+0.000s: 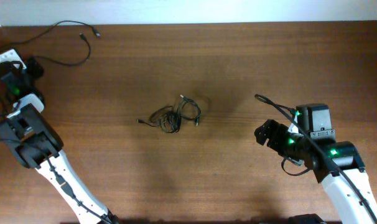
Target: Untangle cables
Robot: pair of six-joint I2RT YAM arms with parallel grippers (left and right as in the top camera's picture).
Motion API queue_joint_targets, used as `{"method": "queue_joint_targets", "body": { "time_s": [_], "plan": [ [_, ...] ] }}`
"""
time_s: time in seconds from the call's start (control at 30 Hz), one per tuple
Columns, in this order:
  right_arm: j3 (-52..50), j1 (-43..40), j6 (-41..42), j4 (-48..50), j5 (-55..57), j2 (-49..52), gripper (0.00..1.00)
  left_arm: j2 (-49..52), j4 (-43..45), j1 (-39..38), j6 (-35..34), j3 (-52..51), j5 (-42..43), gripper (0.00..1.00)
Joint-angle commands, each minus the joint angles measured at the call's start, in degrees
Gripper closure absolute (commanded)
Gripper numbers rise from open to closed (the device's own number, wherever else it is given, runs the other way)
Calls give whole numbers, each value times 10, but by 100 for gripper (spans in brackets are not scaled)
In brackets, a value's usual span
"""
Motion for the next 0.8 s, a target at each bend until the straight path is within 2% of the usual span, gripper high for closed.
{"method": "queue_joint_targets", "body": {
  "time_s": [0.0, 0.07, 0.1, 0.13, 0.17, 0.2, 0.3, 0.33, 0.5, 0.63, 0.7, 0.77],
  "plan": [
    [7, 3, 2, -1, -4, 2, 8, 3, 48, 9, 7, 16, 11, 26],
    [6, 3, 13, 0, -10, 2, 8, -7, 23, 9, 7, 28, 27, 18],
    [7, 3, 13, 0, -16, 2, 8, -19, -12, 9, 7, 33, 28, 6],
    [7, 3, 13, -1, -17, 2, 8, -30, -45, 9, 7, 36, 28, 1],
    [7, 3, 13, -1, -18, 2, 8, -42, -88, 12, 7, 41, 28, 1],
    [6, 3, 13, 0, -18, 2, 8, -64, -170, 16, 7, 55, 31, 1],
    [7, 3, 13, 0, -18, 2, 8, -122, -368, 24, 23, 97, 107, 1],
    [7, 3, 13, 0, -18, 2, 8, -136, -408, 19, 23, 106, 114, 1],
    [7, 3, 8, -1, -16, 2, 8, -149, -564, -43, 22, 107, 116, 1],
    [6, 3, 8, 0, -13, 2, 8, -148, -641, -95, 21, 106, 116, 1],
    [6, 3, 9, 0, 3, 2, 8, -147, -659, -128, -10, 106, 107, 1],
    [7, 3, 8, 0, 3, 2, 8, -145, -658, -148, -61, 106, 34, 0]
  ]
}}
